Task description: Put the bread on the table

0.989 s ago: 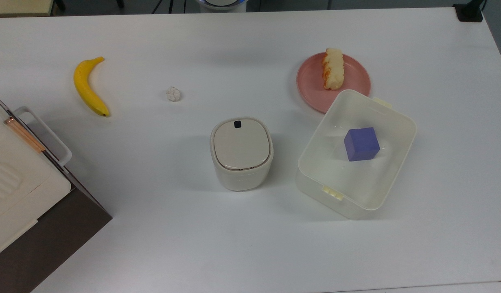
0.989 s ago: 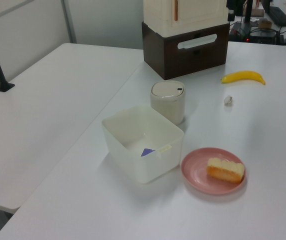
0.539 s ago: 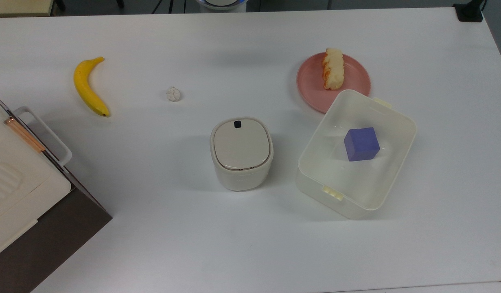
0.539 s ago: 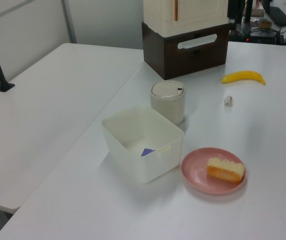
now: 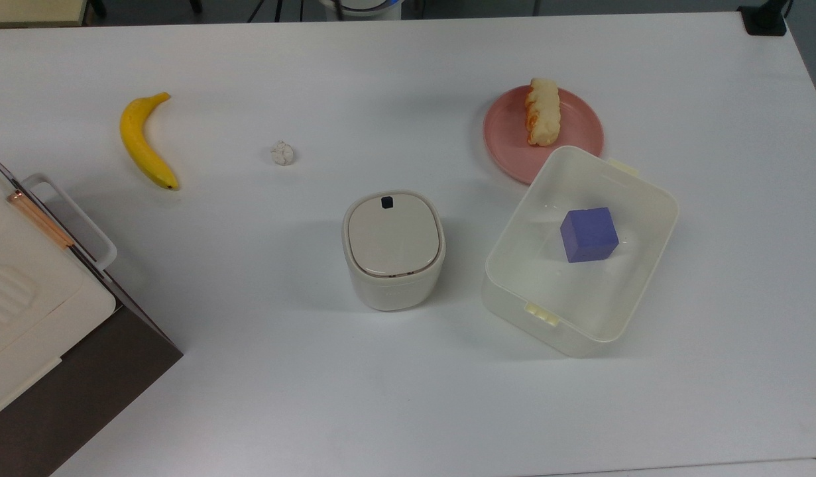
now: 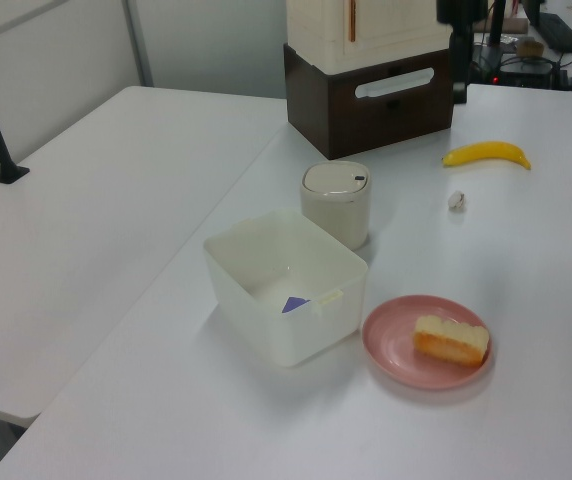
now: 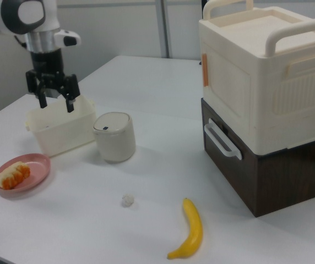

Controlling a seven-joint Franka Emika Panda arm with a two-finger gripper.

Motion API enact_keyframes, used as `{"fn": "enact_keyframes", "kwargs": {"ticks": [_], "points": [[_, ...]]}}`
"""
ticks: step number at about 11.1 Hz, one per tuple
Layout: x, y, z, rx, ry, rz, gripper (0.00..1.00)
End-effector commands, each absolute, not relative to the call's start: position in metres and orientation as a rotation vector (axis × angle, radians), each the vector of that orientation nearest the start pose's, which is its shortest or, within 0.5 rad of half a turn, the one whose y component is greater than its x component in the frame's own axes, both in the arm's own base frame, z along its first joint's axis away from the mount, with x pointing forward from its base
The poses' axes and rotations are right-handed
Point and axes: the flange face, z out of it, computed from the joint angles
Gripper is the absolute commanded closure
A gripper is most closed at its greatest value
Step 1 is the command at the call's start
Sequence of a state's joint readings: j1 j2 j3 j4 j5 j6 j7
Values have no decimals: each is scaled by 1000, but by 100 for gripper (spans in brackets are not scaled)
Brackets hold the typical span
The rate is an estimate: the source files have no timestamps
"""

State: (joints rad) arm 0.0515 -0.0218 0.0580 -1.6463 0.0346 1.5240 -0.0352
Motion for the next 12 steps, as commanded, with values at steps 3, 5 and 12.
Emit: {"fn": "enact_keyframes", "kwargs": {"ticks": [3, 5, 12], "points": [[535, 192, 520, -3229, -362, 212, 4], [530, 224, 500, -3234, -412, 250, 4], [513, 276, 458, -3232, -590, 215, 3]]}}
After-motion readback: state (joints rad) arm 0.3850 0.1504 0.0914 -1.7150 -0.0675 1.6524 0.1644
